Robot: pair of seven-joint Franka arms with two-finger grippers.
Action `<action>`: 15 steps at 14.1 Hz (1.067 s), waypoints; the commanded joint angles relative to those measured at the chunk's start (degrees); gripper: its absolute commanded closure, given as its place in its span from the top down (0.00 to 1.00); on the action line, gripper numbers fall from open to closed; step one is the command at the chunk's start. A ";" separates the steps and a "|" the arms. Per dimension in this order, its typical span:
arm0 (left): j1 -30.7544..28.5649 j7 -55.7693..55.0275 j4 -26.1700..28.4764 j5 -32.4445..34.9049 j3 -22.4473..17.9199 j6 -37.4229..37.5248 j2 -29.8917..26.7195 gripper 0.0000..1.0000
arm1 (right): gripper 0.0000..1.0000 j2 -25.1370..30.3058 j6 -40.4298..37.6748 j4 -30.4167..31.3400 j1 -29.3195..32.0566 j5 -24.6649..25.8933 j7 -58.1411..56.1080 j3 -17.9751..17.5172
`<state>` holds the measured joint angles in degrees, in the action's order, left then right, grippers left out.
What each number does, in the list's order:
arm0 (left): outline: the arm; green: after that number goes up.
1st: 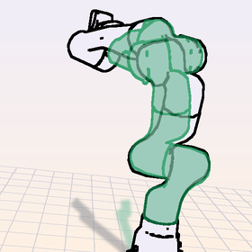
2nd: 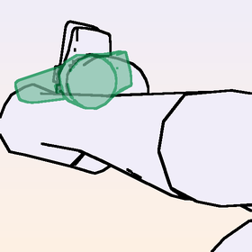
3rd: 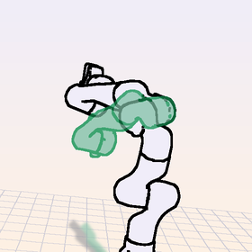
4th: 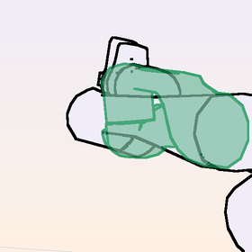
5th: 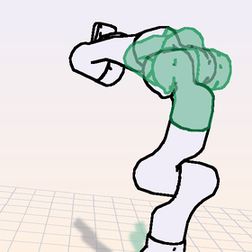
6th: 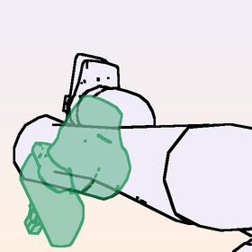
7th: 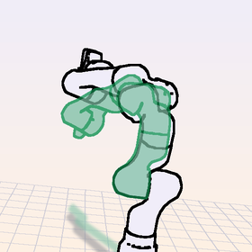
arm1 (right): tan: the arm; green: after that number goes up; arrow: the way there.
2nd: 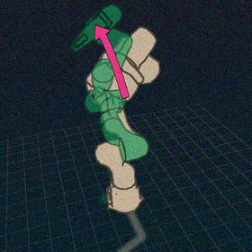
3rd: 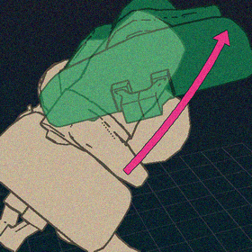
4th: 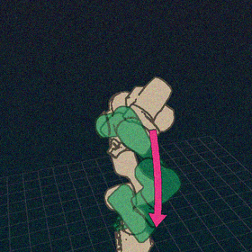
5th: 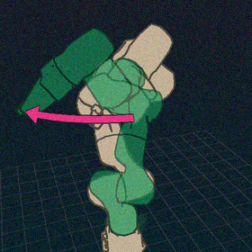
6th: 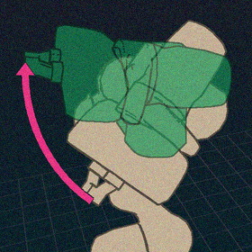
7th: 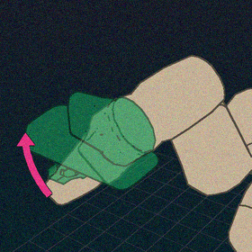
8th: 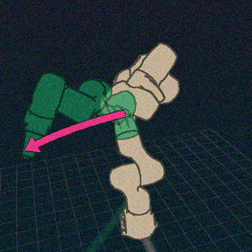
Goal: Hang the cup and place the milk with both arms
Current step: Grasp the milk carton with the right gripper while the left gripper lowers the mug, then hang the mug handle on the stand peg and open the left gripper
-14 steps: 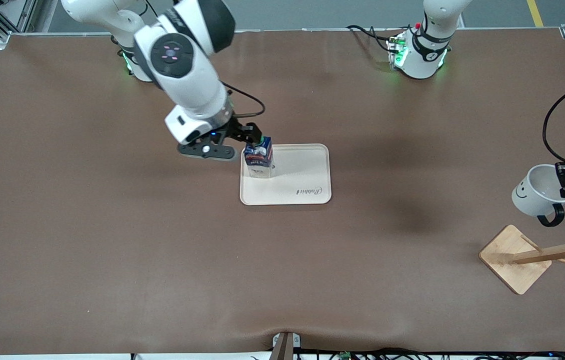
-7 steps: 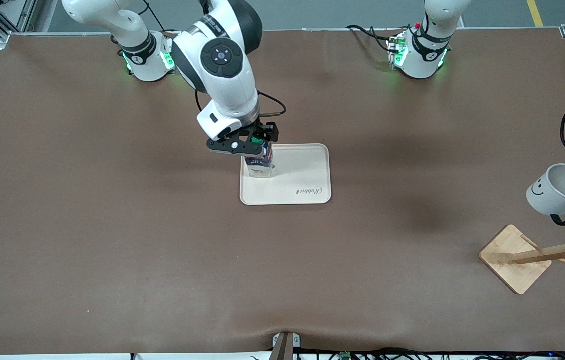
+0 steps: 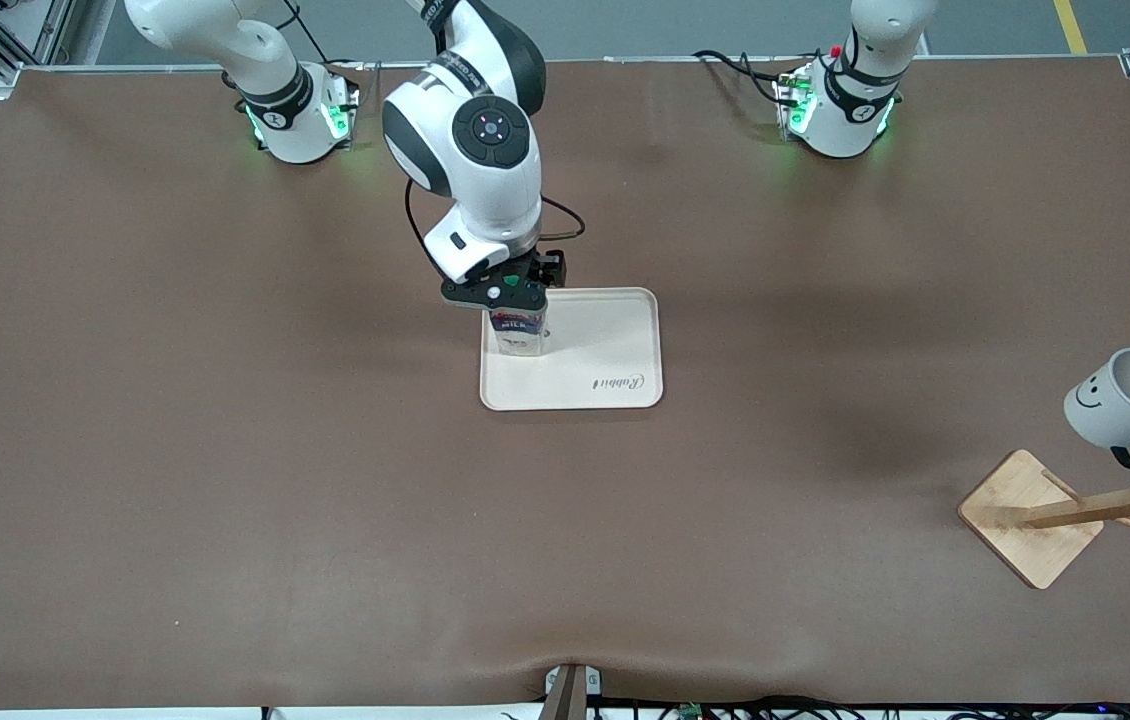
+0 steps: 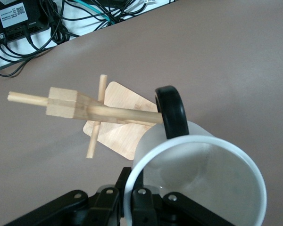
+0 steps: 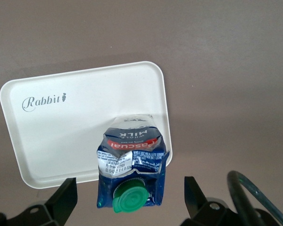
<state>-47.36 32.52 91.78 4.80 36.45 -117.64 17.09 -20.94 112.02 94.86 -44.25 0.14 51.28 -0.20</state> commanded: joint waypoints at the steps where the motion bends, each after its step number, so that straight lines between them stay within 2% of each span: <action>1: -0.81 1.67 -1.96 -1.02 0.55 0.22 2.41 0.00 | 1.00 0.81 1.98 2.26 -1.62 1.53 1.63 0.64; 3: -1.33 1.76 -2.31 -1.02 0.55 0.22 3.38 0.00 | 1.00 0.72 2.76 2.79 -1.98 2.23 1.72 0.64; 7: -1.77 2.20 -3.27 -0.93 0.46 0.22 5.22 0.00 | 1.00 0.72 9.18 7.00 -2.68 2.76 5.74 0.64; 8: -1.77 1.42 -3.54 -0.93 0.46 0.22 5.58 0.17 | 1.00 0.64 9.01 7.53 -3.64 3.46 6.28 0.73; 9: -1.60 1.06 -3.63 -0.93 0.46 0.22 5.75 0.62 | 1.00 0.72 9.01 8.41 -3.56 5.21 6.29 0.73; 10: -1.42 0.36 -3.71 -1.02 0.55 0.22 5.84 1.00 | 1.00 0.72 8.75 8.85 -3.65 6.44 6.55 0.73; 11: -1.42 -1.39 -3.72 -1.02 0.55 0.22 5.84 1.00 | 0.99 0.72 8.75 9.03 -3.65 6.46 7.42 0.73; 12: -1.42 -2.97 -3.72 -0.93 0.81 0.22 5.32 1.00 | 0.66 0.64 8.48 8.94 -3.65 6.46 9.17 0.73; 13: -1.33 -4.81 -3.72 -0.93 1.16 0.22 5.06 1.00 | 0.45 0.63 8.22 8.94 -3.65 6.46 10.58 0.64; 14: -1.25 -8.23 -3.72 -0.84 1.34 0.31 4.10 1.00 | 0.10 0.63 8.22 8.68 -3.56 6.46 11.38 0.64; 15: -1.07 -11.22 -3.63 -0.84 1.86 0.48 3.13 1.00 | 0.00 0.72 8.22 8.07 -3.21 5.76 12.52 0.64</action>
<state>-48.52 25.88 88.40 4.79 37.46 -117.72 22.30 -21.02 120.18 102.95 -47.19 4.91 60.53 -0.02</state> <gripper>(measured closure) 0.291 0.256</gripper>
